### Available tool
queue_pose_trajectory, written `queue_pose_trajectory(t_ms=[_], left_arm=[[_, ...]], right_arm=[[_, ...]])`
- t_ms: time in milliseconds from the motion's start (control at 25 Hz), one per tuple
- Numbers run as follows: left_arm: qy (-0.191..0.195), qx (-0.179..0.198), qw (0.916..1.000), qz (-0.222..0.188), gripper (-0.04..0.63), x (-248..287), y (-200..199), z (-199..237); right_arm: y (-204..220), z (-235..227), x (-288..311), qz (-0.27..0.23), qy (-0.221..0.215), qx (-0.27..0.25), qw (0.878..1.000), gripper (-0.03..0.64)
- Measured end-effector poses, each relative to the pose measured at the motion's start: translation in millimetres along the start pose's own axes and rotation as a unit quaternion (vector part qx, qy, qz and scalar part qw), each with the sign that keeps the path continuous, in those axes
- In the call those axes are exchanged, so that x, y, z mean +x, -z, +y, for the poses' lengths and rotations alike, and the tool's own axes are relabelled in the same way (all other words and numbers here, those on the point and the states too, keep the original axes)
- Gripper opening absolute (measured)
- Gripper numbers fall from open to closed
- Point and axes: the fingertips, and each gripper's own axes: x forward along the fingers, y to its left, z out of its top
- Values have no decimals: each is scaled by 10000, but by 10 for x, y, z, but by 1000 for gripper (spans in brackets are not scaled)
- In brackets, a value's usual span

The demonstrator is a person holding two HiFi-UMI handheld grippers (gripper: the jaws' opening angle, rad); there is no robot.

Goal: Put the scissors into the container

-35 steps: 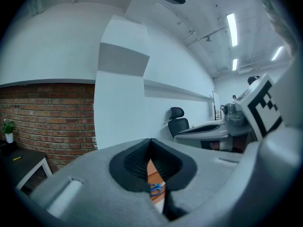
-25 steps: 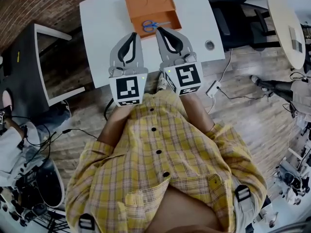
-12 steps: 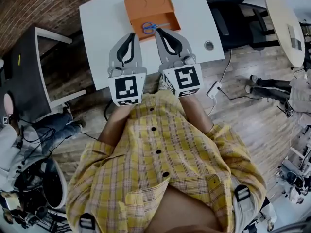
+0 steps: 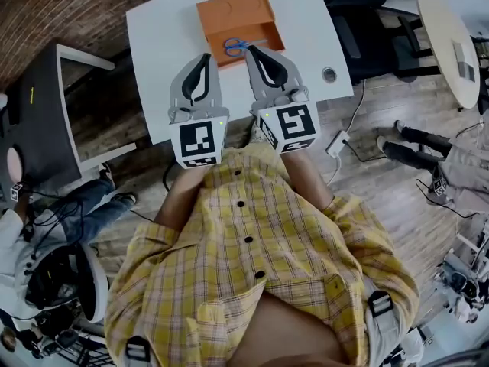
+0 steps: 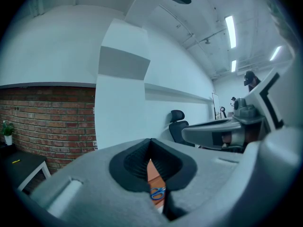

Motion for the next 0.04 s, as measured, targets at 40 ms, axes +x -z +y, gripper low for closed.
queue_pose_trajectory(t_ms=[40], left_arm=[[-12, 0, 10000, -5, -3, 8, -9, 13]], right_arm=[[-9, -10, 12, -8, 1, 4, 10000, 6]])
